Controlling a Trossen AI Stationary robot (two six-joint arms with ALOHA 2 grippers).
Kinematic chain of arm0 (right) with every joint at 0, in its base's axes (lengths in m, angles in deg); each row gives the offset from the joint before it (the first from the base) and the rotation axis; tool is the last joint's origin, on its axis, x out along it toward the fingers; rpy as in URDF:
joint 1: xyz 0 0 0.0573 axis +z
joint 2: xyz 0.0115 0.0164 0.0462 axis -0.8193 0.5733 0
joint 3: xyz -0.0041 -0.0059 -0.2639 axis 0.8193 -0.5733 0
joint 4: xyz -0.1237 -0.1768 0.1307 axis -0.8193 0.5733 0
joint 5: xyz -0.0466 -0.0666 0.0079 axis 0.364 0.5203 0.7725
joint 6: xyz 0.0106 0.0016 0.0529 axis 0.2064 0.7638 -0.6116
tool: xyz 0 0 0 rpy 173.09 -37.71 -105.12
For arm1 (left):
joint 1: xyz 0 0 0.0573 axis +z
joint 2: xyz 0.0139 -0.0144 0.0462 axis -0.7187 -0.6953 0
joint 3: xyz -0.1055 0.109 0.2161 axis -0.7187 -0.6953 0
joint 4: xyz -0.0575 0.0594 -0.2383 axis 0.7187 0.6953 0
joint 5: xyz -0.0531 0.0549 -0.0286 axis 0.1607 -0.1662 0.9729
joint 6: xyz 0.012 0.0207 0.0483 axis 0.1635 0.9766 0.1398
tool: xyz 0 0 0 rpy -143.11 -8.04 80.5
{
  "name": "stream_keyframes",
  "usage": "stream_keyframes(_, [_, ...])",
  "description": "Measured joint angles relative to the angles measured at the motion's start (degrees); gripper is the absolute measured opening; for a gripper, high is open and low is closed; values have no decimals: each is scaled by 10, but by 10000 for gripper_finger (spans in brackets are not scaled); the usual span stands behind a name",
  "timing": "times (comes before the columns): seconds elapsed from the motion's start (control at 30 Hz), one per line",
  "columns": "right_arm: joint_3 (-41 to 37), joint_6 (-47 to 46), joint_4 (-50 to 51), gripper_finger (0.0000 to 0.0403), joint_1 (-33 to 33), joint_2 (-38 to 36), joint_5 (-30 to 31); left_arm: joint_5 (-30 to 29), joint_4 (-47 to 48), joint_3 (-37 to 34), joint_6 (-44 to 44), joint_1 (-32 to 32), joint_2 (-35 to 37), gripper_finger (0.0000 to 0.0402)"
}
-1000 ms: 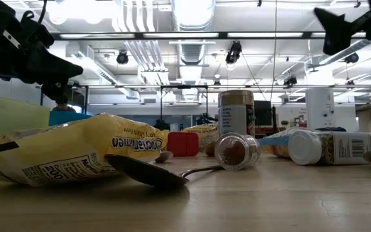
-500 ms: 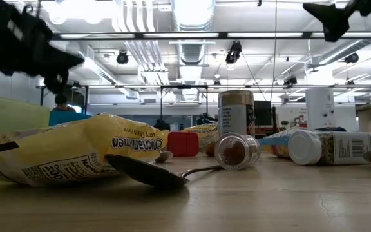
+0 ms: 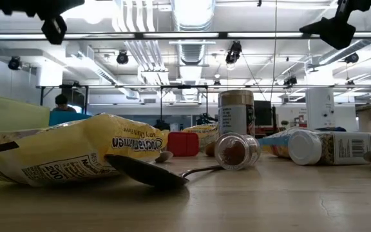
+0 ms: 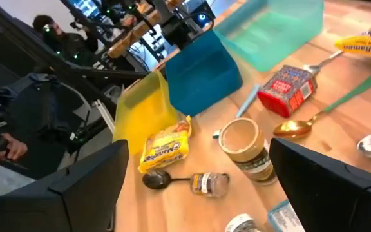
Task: Pick & Place Food Item
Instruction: Put the light blue noodle pack into the dark blue bin
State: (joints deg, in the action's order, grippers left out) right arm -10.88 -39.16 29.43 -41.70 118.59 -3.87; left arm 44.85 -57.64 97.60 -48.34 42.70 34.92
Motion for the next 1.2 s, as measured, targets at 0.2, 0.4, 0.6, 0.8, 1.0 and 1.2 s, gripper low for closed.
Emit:
stream_keyframes(0.2, [6, -33, -4, 372, 0, -7, 0, 0, 131, 86, -7, 0, -100, 6])
stream_keyframes(0.4, [8, -78, -27, 372, 0, -8, -3, 0, 125, 104, -32, 0, -157, 6])
stream_keyframes(0.6, [9, -123, -29, 372, -1, -8, -1, -2, 61, 104, -63, 0, -180, 6])
stream_keyframes(0.8, [9, -131, -27, 372, -1, 12, 1, -1, 46, 105, -87, 0, -180, 6])
stream_keyframes(1.0, [9, -220, 21, 372, -1, 41, 58, 0, 46, 105, -151, 1, -179, 6])
stream_keyframes(1.2, [9, -337, 143, 372, -4, 61, 81, -1, 50, 105, -159, 1, -179, 6])
